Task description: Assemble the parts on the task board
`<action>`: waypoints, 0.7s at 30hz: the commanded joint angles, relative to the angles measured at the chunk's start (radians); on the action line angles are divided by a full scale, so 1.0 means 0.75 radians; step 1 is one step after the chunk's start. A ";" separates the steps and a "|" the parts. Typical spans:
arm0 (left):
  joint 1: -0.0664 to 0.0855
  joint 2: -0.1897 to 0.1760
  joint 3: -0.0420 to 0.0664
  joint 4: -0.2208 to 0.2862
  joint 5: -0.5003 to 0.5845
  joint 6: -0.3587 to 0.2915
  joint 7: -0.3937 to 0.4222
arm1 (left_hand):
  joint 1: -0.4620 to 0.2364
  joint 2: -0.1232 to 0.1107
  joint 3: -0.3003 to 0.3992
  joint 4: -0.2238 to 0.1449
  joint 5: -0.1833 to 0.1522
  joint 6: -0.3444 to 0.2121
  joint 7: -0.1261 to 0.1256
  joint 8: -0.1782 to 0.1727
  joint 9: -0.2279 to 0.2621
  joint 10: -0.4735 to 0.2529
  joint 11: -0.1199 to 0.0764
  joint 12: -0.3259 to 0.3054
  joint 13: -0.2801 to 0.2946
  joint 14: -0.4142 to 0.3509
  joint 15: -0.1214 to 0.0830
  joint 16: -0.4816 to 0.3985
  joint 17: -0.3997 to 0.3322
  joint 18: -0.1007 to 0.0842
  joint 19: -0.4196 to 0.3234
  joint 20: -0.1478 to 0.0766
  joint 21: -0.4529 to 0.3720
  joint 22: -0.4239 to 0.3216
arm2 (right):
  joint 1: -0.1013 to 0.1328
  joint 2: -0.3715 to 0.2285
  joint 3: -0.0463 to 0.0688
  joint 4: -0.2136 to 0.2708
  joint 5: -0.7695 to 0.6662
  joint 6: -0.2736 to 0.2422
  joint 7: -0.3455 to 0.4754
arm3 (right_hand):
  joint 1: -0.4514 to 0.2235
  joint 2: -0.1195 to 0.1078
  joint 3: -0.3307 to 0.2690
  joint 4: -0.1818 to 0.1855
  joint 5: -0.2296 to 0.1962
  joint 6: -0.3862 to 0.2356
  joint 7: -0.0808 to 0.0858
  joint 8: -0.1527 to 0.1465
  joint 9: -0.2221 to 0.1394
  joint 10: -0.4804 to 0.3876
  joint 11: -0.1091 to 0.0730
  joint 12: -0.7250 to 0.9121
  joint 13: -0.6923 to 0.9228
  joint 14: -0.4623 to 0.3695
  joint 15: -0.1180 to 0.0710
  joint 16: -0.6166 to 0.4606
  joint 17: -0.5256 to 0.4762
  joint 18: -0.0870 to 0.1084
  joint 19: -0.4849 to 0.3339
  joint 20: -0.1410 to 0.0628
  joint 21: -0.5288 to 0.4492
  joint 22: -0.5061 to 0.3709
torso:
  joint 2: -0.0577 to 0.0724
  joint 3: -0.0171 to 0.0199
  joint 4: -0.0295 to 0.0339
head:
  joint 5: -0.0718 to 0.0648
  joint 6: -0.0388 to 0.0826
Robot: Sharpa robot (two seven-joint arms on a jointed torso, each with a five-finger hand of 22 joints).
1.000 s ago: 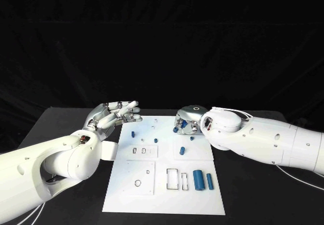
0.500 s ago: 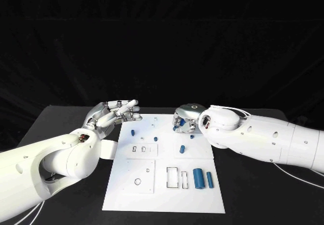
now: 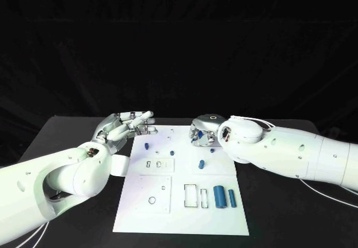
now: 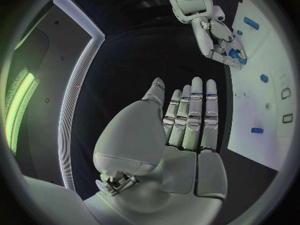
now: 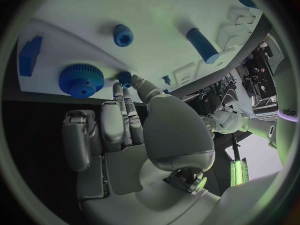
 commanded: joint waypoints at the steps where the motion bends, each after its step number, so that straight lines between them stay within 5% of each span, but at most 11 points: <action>1: 0.002 0.000 0.001 0.005 -0.009 0.037 -0.005 | 0.011 0.000 -0.002 -0.010 0.007 0.001 0.008 -0.009 -0.001 -0.007 0.005 -0.009 -0.002 0.004 0.009 -0.005 0.001 0.005 0.008 -0.002 0.005 -0.001 | 0.001 0.003 0.001 -0.005 -0.001 0.024 0.005 | -0.006 -0.005 0.020 0.002 0.007 0.015 0.002 0.001 0.003 0.013 -0.002 0.006 0.000 0.046 -0.001 0.008 0.002 -0.019 0.070 0.005 0.009 0.220 | 0.002 0.0004 0.0000 | 0.002 -0.003; 11: 0.003 0.000 0.001 0.005 -0.009 0.045 -0.007 | 0.016 0.004 0.000 -0.012 0.007 0.002 0.008 -0.012 -0.001 -0.008 0.005 -0.013 -0.002 0.002 0.010 -0.007 0.000 0.005 0.007 -0.001 0.004 -0.002 | 0.001 0.003 0.001 -0.008 -0.015 0.067 -0.004 | 0.027 0.001 0.127 0.001 -0.076 0.056 -0.006 0.010 0.018 0.056 -0.013 0.003 -0.002 0.042 -0.009 0.024 0.010 -0.023 0.078 -0.003 0.018 0.239 | 0.005 0.0000 -0.0001 | 0.004 -0.009; 21: 0.003 0.001 0.001 0.000 -0.009 0.049 -0.008 | 0.019 0.007 0.002 -0.014 0.007 0.004 0.008 -0.012 0.000 -0.010 0.006 -0.017 -0.002 0.001 0.011 -0.009 0.000 0.005 0.006 -0.001 0.003 -0.003 | 0.001 -0.001 0.001 -0.002 -0.033 0.035 -0.011 | 0.038 -0.004 0.154 -0.003 -0.084 0.064 -0.004 0.011 0.022 0.068 -0.015 0.004 -0.002 0.042 -0.010 0.030 0.013 -0.025 0.082 -0.004 0.023 0.248 | 0.006 -0.0007 0.0019 | 0.002 -0.007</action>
